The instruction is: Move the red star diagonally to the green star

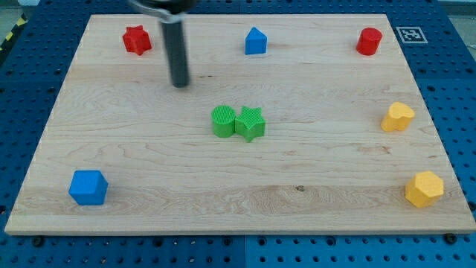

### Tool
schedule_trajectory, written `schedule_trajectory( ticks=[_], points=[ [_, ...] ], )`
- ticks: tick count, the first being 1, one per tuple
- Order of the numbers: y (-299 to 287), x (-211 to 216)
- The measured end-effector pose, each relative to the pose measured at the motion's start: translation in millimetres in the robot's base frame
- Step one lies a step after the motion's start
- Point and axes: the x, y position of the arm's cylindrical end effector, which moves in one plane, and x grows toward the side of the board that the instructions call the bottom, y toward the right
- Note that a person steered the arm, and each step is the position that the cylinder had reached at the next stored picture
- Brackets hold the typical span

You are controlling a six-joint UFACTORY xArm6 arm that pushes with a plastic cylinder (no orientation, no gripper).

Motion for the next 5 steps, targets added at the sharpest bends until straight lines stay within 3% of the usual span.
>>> schedule_trajectory(
  ticks=[2, 3, 4, 5],
  points=[
    [-136, -75],
    [-142, -130],
    [-54, -125],
    [11, -53]
  ],
)
